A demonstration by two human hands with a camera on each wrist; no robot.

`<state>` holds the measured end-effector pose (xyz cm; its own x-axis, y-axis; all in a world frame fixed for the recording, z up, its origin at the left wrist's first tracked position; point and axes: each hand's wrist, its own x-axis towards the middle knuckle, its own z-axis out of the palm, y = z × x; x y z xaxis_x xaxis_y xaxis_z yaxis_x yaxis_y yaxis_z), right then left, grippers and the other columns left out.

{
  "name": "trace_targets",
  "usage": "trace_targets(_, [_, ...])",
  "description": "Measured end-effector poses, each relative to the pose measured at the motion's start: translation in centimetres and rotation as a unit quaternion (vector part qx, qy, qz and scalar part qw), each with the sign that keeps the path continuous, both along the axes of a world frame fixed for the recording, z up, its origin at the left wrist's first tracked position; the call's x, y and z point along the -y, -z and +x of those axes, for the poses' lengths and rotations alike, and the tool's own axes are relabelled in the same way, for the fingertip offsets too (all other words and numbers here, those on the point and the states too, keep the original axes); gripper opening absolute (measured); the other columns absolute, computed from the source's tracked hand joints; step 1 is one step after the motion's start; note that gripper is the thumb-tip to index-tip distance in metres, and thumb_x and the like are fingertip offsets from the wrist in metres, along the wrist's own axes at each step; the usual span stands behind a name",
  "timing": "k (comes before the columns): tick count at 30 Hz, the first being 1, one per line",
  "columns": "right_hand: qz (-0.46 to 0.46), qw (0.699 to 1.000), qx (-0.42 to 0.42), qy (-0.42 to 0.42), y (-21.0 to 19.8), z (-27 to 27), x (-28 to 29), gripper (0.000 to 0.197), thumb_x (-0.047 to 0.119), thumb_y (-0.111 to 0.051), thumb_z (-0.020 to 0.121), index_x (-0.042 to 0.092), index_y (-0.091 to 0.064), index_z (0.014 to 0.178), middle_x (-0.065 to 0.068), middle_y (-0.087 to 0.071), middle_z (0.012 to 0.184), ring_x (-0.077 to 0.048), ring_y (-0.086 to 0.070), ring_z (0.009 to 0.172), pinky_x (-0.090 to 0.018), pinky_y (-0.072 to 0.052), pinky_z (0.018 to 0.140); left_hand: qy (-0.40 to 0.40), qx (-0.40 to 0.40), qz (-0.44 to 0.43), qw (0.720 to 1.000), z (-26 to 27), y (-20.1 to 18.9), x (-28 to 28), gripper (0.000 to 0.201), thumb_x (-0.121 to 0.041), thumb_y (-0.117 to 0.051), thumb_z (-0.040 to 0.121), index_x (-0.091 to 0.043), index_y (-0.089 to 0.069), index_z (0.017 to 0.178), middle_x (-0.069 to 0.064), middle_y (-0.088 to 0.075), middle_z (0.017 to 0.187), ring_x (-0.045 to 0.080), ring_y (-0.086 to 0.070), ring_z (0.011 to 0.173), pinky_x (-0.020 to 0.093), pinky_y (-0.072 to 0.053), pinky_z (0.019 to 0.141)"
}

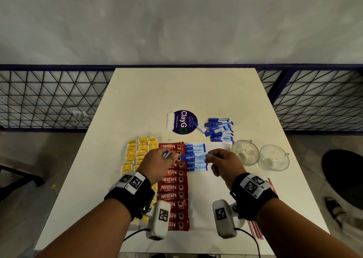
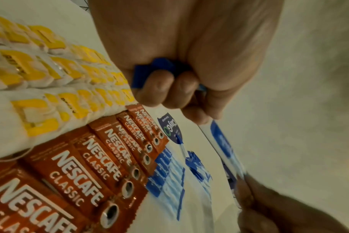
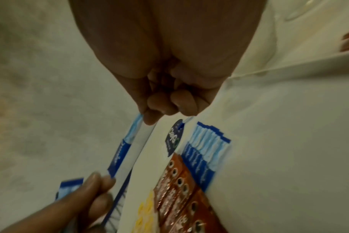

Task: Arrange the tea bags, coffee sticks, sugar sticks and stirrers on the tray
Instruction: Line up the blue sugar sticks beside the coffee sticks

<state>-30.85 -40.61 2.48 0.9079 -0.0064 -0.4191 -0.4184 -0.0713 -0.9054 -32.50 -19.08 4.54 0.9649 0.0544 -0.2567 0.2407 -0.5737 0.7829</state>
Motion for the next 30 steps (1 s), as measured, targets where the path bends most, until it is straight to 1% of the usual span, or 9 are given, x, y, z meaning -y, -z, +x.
trace_targets(2, [0.001, 0.999, -0.036, 0.038, 1.3, -0.3, 1.0, 0.012, 0.003, -0.061, 0.089, 0.005, -0.061, 0.078, -0.007, -0.065, 0.065, -0.013, -0.039, 0.036, -0.021, -0.031, 0.039, -0.044, -0.005, 0.067, 0.997, 0.1, 0.9, -1.8, 0.023, -0.034, -0.058, 0.094, -0.017, -0.067, 0.083, 0.001, -0.069, 0.08, 0.019, -0.063, 0.074, 0.026, -0.045, 0.065])
trace_targets(4, [-0.025, 0.996, -0.076, 0.048, 2.7, -0.9, 1.9, 0.011, 0.002, -0.061, 0.088, 0.005, -0.061, 0.077, -0.008, -0.065, 0.065, -0.014, -0.04, 0.035, -0.02, -0.031, 0.04, -0.085, -0.023, 0.141, 0.986, 0.2, 2.0, -4.4, 0.026, -0.033, -0.057, 0.093, -0.012, -0.068, 0.084, 0.008, -0.07, 0.087, 0.029, -0.063, 0.086, 0.03, -0.044, 0.073])
trace_targets(7, [-0.083, 0.989, -0.124, 0.014, 4.4, -1.7, 2.4, 0.014, 0.005, -0.062, 0.087, 0.008, -0.063, 0.074, -0.008, -0.068, 0.068, -0.017, -0.043, 0.037, -0.022, -0.034, 0.044, -0.105, -0.073, 0.222, 0.967, -0.1, 3.5, -8.0, 0.028, -0.034, -0.056, 0.094, -0.009, -0.068, 0.089, 0.014, -0.069, 0.098, 0.035, -0.061, 0.095, 0.031, -0.041, 0.075])
trace_targets(10, [-0.133, 0.98, -0.147, -0.008, 5.5, -1.7, 2.1, 0.015, 0.009, -0.066, 0.085, 0.014, -0.065, 0.071, -0.013, -0.069, 0.077, -0.019, -0.047, 0.042, -0.024, -0.037, 0.045, -0.111, -0.114, 0.269, 0.95, -0.6, 4.6, -10.1, 0.031, -0.034, -0.055, 0.095, -0.007, -0.067, 0.101, 0.017, -0.067, 0.11, 0.037, -0.059, 0.106, 0.035, -0.044, 0.085])
trace_targets(14, [-0.191, 0.969, -0.156, -0.034, 6.4, -1.6, 1.5, 0.013, 0.021, -0.072, 0.08, 0.022, -0.066, 0.068, -0.009, -0.073, 0.092, -0.025, -0.056, 0.068, -0.036, -0.05, 0.068, -0.152, -0.147, 0.258, 0.943, -1.3, 5.4, -11.2, 0.042, -0.043, -0.057, 0.093, -0.006, -0.062, 0.112, 0.018, -0.064, 0.118, 0.037, -0.057, 0.112, 0.036, -0.043, 0.089])
trace_targets(17, [-0.217, 0.962, -0.161, -0.038, 6.9, -1.5, 1.2, 0.016, 0.026, -0.071, 0.08, 0.022, -0.066, 0.066, -0.006, -0.073, 0.092, -0.026, -0.058, 0.073, -0.043, -0.055, 0.08, -0.164, -0.167, 0.237, 0.943, -1.7, 6.1, -11.5, 0.053, -0.053, -0.058, 0.089, -0.005, -0.06, 0.111, 0.019, -0.064, 0.114, 0.038, -0.058, 0.109, 0.037, -0.043, 0.085])
trace_targets(22, [-0.272, 0.948, -0.153, -0.056, 6.5, -1.3, 0.8, 0.027, 0.036, -0.066, 0.084, 0.019, -0.069, 0.064, -0.002, -0.074, 0.084, -0.029, -0.067, 0.08, -0.043, -0.055, 0.083, -0.155, -0.168, 0.225, 0.947, -1.7, 6.5, -11.6, 0.06, -0.057, -0.056, 0.087, -0.003, -0.06, 0.112, 0.019, -0.065, 0.112, 0.038, -0.058, 0.106, 0.036, -0.042, 0.083])
trace_targets(27, [-0.342, 0.921, -0.158, -0.103, 6.3, -1.0, 0.5, 0.035, 0.046, -0.06, 0.087, 0.013, -0.073, 0.089, -0.004, -0.072, 0.092, -0.027, -0.067, 0.084, -0.038, -0.055, 0.083, -0.154, -0.165, 0.219, 0.949, -1.5, 6.3, -11.6, 0.06, -0.057, -0.056, 0.088, -0.004, -0.06, 0.114, 0.017, -0.065, 0.114, 0.037, -0.058, 0.107, 0.036, -0.042, 0.085])
trace_targets(30, [-0.363, 0.913, -0.155, -0.108, 6.4, -0.9, 0.4, 0.037, 0.047, -0.059, 0.087, 0.013, -0.073, 0.091, -0.004, -0.072, 0.093, -0.025, -0.067, 0.084, -0.037, -0.055, 0.084, -0.15, -0.162, 0.22, 0.95, -1.6, 6.2, -11.6, 0.059, -0.057, -0.056, 0.088, -0.003, -0.06, 0.114, 0.017, -0.065, 0.113, 0.036, -0.058, 0.106, 0.036, -0.042, 0.083])
